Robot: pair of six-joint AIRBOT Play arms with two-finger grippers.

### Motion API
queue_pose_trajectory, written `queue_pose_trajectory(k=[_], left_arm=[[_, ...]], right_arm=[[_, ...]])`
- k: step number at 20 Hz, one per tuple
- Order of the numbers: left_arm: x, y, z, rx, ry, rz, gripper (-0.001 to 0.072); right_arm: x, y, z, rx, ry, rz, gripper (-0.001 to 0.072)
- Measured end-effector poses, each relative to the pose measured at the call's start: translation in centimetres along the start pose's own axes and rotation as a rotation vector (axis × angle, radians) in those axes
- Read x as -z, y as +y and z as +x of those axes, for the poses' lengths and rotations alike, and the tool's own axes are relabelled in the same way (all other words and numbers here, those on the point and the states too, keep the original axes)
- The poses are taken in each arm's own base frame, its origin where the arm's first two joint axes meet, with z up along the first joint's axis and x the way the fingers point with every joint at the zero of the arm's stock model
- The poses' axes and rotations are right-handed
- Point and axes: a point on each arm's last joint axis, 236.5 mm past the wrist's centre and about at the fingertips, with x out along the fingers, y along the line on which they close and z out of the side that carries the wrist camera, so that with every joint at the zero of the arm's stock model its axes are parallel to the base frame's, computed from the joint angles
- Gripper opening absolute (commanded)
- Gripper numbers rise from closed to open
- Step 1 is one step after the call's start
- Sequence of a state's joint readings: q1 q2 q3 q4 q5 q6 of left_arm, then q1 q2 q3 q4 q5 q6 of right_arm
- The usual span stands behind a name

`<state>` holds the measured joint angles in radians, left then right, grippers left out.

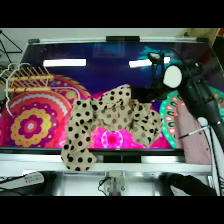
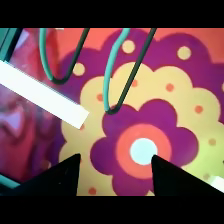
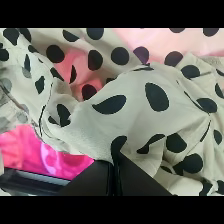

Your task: Fold the shirts.

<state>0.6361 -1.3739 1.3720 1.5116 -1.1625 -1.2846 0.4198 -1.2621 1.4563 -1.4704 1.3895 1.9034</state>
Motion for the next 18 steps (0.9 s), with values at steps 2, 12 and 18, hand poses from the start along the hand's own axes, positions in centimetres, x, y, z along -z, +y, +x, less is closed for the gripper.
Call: queue_pose_trajectory(k=[2,12,18], left_arm=[[-0.6,0.3,1.8,0.037,0.013,0.034,0.0554],[-1.7,0.5,8.5,0.127,0.085,0.164,0.0553],[0.0,0.2,11.3,0.166,0.156,0.209,0.0528]], right_arm=[[0.3,-0.1,0.0,0.004,0.011,0.023,0.0054],[1.3,-0.5,0.0,0.024,0.055,0.074,0.0054],[1.4,-0.6,-0.1,0.028,0.058,0.076,0.0054]])
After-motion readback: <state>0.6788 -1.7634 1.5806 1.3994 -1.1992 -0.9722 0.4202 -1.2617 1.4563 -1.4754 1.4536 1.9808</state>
